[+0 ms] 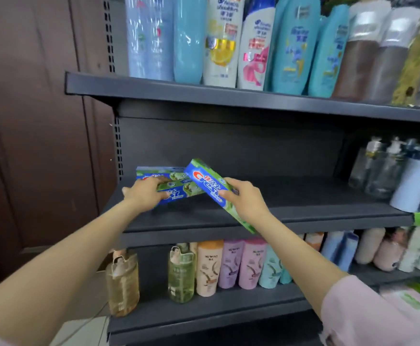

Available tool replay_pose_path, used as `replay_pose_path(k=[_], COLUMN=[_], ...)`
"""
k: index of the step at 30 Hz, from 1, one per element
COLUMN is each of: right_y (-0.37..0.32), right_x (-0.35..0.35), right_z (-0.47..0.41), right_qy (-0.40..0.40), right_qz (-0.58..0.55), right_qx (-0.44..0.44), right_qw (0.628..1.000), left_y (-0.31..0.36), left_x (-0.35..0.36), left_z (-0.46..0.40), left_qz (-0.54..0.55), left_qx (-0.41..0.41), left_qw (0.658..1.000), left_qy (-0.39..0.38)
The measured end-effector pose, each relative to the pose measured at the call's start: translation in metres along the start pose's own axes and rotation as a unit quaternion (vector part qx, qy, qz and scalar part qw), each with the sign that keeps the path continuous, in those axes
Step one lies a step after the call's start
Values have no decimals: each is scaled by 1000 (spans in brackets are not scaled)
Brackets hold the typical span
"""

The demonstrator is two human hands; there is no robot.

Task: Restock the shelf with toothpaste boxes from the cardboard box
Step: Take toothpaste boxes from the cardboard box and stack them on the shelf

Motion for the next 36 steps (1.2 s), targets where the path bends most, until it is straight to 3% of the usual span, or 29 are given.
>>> replay_pose_path(k=[4,10,18,24,30,33,36], right_y=[-10,-12,-19,-8,-16,-31,-42], right_x=[19,56,93,109,117,121,131], right_z=[-41,-97,-147,-161,-174,-182,-191], right_qy=[-2,-51,-60,-78,-62,-55,-58], right_qz=[145,260,285,290,289,298,318], right_qx=[-7,-23,-68,-60,-63,-70,-86], right_qw=[989,964,954,952,953,950,942], left_y=[-18,-27,-26,-40,-66,-80,-88], left_x=[-12,-15,-21,-23,-24,-34,-28], left_z=[-33,-83,-154,-181,-184,-171,-158], left_qz=[114,179,-73,-89,64,220,329], left_qx=[-17,11,14,-6,-38,-51,-70], left_qw=[993,984,997,990,987,961,935], left_qy=[30,-19,18,111,142,160,108])
Point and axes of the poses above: each hand's wrist, its own z-axis away from the middle knuckle, its own x-axis out of the palm, y = z × x, the point moved 8 cm from there along -z, towards the middle knuckle
